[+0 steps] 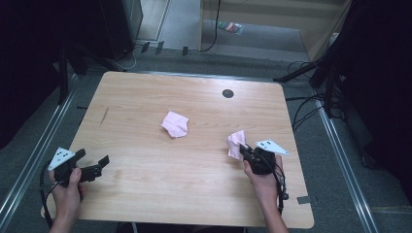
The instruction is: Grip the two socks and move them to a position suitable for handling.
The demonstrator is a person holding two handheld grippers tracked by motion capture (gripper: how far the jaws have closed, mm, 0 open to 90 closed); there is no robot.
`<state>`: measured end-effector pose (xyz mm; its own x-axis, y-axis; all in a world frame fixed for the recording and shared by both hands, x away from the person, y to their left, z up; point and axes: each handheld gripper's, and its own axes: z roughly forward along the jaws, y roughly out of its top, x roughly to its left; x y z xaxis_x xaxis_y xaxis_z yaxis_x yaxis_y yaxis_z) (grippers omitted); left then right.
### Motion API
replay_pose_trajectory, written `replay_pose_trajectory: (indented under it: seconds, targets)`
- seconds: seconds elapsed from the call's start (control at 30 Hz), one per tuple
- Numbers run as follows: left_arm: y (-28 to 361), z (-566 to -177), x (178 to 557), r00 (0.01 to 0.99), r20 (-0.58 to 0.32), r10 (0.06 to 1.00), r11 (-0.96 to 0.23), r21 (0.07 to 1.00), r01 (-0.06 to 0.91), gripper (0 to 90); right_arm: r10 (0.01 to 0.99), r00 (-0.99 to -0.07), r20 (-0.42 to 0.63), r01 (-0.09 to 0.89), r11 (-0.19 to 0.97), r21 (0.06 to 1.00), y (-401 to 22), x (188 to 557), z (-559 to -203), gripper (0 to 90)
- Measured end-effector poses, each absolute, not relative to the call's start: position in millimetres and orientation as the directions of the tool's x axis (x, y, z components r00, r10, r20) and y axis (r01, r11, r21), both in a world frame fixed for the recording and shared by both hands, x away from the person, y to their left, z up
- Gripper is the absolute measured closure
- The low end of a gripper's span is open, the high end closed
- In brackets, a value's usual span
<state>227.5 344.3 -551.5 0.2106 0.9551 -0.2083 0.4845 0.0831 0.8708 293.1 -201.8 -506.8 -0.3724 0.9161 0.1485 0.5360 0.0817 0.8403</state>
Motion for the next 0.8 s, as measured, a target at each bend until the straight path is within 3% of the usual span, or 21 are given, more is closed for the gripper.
replay_pose_trajectory:
  seconds: [0.47,0.8]
  targets:
    - [339.2,-547.3,226.7,0.219,-0.166,0.962,0.040,0.873,0.486,1.2,0.865,-0.469,0.179,0.526,0.110,0.843,-149.7,267.8,-491.9,80.1]
    - [314.5,-538.2,223.9,0.281,-0.166,0.945,0.016,0.884,0.468,1.2,0.817,-0.541,0.200,0.520,0.138,0.843,-106.3,250.4,-495.2,79.5]
